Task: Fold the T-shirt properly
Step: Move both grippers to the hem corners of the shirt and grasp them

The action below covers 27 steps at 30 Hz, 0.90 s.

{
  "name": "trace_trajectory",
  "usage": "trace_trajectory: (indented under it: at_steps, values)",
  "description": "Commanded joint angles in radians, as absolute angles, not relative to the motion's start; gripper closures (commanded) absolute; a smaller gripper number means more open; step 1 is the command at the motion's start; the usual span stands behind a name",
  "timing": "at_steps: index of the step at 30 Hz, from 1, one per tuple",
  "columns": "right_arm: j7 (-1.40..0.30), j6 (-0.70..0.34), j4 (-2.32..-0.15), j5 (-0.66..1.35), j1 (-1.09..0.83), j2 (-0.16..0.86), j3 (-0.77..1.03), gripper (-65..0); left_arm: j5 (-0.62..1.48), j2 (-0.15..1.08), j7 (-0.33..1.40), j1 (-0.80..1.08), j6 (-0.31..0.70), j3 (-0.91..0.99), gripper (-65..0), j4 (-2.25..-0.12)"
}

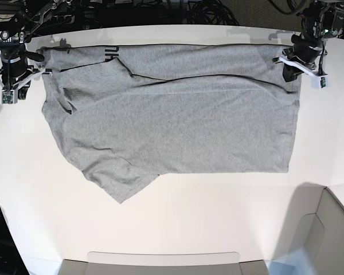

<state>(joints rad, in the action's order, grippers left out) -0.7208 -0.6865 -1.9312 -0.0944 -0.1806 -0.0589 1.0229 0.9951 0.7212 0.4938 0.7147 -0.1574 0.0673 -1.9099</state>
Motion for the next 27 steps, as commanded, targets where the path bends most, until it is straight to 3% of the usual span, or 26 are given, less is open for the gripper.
trace_trajectory:
  at_steps: [1,5,10,17,21,25,27]
  values:
    - [-0.702,-0.698,-1.951,-0.088,-0.145,-0.051,1.026,-3.0,0.995,0.736,0.472,0.717,-0.156,0.077,0.0,-1.923]
    - [-0.702,-0.698,-1.946,-0.111,-0.068,-0.054,1.000,-3.0,0.995,0.736,0.483,0.653,-0.156,0.071,0.0,-1.925]
    - [-0.702,-0.698,-1.877,-0.257,0.047,-0.056,0.823,-3.0,1.000,0.736,0.483,0.602,-0.163,0.071,0.0,-1.925]
    - [-0.688,-0.698,-1.500,-0.458,0.329,-0.051,0.714,-3.0,1.003,0.648,0.484,0.530,-0.165,0.076,0.0,-1.948]
    - [-0.521,-0.698,-1.205,-0.536,0.409,-0.045,0.714,-3.0,1.003,0.585,0.536,0.481,-0.166,0.073,0.0,-1.948]
    - [-0.320,-0.578,-0.987,-0.616,0.410,-0.045,0.667,-3.0,0.995,0.516,0.664,0.404,-0.166,0.076,0.0,-1.948]
    - [-0.305,-0.550,-0.934,-0.636,0.410,-0.036,0.662,-3.0,0.995,0.495,0.713,0.371,-0.166,0.076,0.0,-1.948]
